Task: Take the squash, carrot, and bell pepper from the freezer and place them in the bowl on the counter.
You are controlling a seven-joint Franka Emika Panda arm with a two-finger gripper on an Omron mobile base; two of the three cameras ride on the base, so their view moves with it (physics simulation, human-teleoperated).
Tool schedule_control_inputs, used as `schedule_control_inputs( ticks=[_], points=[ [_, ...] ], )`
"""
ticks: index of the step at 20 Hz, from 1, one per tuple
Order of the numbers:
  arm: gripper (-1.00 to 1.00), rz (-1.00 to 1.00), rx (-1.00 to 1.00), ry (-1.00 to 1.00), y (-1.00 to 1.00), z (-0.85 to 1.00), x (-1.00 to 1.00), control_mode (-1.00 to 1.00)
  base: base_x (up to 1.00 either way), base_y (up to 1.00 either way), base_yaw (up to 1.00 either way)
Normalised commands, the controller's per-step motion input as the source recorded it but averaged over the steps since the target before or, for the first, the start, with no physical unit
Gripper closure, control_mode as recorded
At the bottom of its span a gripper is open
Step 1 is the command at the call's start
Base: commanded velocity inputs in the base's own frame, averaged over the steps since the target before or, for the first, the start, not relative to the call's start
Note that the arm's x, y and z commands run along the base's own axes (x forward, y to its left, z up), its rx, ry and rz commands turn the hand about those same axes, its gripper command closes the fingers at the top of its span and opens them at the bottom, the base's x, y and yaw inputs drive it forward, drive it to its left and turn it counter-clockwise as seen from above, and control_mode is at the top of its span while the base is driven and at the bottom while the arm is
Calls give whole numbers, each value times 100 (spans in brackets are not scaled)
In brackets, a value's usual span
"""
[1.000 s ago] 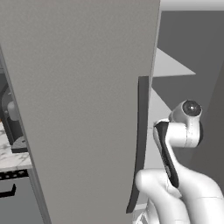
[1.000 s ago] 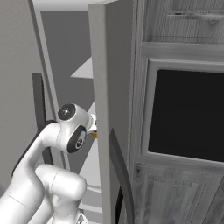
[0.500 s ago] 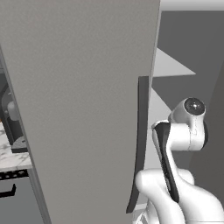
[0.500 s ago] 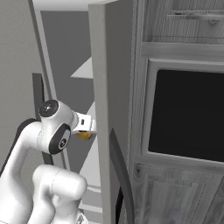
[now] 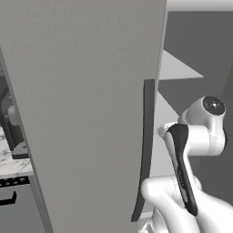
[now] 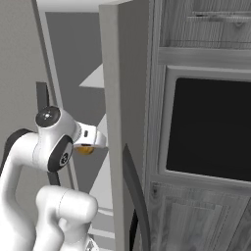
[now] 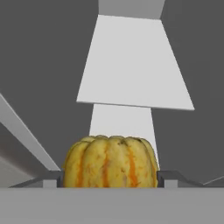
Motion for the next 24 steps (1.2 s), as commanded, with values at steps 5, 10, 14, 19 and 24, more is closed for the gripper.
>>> schedule_control_inputs(
  ticks=[5,10,14,19,24],
  points=[
    [100,3,8,-4,2,16,-17,-100,0,0,0],
    [100,0,3,-4,0,7,-20,-100,0,0,0],
    [100,0,0,0,0,0,-13,-100,0,0,0],
    [100,0,0,0,0,0,-2,-100,0,0,0],
    [100,0,0,0,0,0,0,-100,0,0,0]
  ],
)
